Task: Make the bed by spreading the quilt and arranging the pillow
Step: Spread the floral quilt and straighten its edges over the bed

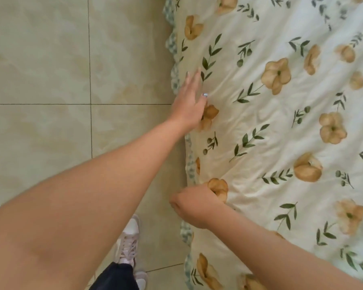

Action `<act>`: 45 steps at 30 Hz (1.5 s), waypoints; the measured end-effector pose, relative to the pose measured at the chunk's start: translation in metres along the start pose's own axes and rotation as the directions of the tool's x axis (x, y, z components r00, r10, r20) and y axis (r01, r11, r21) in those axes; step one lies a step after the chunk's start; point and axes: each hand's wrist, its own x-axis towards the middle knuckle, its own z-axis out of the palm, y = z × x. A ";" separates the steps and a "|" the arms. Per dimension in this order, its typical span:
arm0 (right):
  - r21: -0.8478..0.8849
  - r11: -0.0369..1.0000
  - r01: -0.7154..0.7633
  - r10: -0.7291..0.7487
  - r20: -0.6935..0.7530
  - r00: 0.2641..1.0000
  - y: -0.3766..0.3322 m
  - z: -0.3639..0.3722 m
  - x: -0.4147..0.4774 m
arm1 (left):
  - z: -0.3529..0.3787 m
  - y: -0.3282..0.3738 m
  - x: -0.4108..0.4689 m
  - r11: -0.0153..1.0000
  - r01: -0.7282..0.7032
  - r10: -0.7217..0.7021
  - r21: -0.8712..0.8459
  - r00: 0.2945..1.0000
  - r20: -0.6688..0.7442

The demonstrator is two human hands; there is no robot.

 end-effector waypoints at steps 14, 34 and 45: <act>0.460 0.842 -0.280 0.536 -0.658 0.529 0.051 -0.018 -0.044 | 0.027 -0.050 -0.066 0.884 0.207 -0.245 0.419 0.969 0.037; 0.973 -0.211 -0.091 0.974 0.217 0.061 0.020 0.144 -0.229 | 0.165 0.024 -0.299 0.658 -0.465 0.229 0.592 0.873 0.432; 0.475 -0.745 0.469 0.659 0.635 0.403 0.148 0.171 -0.274 | 0.248 0.047 -0.302 0.478 -0.483 0.081 0.734 0.856 0.510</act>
